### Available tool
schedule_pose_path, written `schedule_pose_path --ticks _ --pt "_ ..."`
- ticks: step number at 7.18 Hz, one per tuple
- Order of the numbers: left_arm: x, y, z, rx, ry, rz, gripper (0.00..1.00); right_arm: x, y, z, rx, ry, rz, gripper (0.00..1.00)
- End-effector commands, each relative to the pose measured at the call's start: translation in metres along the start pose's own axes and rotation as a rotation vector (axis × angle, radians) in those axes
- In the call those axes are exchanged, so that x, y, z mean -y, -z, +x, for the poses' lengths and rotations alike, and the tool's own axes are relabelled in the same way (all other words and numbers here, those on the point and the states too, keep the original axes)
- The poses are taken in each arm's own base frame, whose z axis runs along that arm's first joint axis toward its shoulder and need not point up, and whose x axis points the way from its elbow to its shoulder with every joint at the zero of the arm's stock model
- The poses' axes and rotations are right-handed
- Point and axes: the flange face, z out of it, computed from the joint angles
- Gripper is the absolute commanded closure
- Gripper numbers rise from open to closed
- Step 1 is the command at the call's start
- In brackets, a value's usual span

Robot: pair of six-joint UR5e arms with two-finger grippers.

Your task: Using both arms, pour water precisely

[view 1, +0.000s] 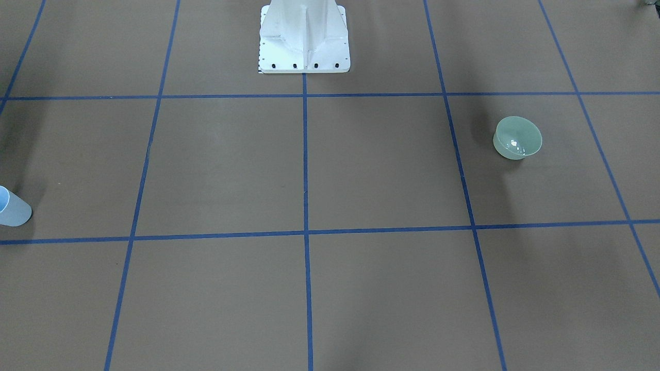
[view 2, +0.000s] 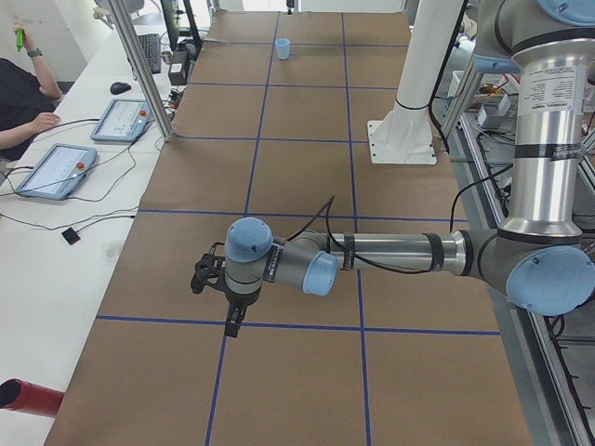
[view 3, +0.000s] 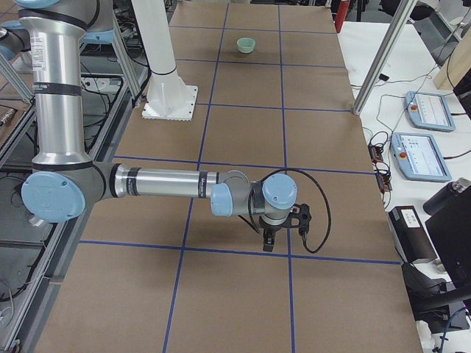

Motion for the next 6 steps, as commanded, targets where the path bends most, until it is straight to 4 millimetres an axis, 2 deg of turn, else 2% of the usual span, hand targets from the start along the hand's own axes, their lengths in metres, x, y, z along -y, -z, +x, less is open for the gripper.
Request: schedule_pose_path --ticks 1,3,6 --pt "0.003 0.007 0.017 -0.007 0.007 0.012 0.00 0.000 0.000 0.000 -0.002 0.000 0.001 0.00" --pt "-0.002 0.009 0.019 -0.006 0.019 -0.001 0.00 0.005 0.006 -0.005 -0.006 0.011 0.014 0.00" --pt "-0.001 0.022 0.028 -0.004 0.036 -0.019 0.00 0.005 0.024 0.004 -0.011 -0.005 0.051 0.00"
